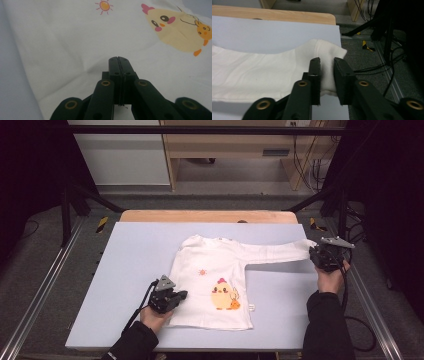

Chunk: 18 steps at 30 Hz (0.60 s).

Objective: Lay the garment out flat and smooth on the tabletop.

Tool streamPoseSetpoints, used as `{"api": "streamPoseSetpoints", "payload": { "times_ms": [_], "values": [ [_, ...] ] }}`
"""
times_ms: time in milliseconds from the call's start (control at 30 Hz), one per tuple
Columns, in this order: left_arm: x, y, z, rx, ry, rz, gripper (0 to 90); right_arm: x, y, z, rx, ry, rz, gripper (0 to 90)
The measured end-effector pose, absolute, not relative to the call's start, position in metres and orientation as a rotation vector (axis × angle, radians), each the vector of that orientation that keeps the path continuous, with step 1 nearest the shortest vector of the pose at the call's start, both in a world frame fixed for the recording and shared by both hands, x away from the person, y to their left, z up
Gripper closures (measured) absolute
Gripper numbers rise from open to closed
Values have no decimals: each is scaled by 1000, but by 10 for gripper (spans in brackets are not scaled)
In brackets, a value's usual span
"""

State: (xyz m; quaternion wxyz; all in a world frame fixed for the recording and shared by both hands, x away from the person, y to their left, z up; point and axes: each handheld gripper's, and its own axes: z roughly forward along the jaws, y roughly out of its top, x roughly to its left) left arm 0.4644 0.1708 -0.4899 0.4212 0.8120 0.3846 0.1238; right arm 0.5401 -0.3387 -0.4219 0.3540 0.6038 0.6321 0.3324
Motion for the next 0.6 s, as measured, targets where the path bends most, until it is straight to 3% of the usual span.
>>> {"api": "streamPoseSetpoints", "payload": {
  "times_ms": [267, 367, 600],
  "values": [
    [464, 171, -490, 2033, 965, 308, 893, 534, -332, -414, 1521, 1635, 969, 358],
    [464, 171, -490, 2033, 965, 308, 893, 532, -325, -413, 1498, 1688, 1024, 257],
    [463, 171, -489, 2032, 958, 312, 891, 525, -296, -416, 1401, 1790, 1158, 144]
  ]
}}
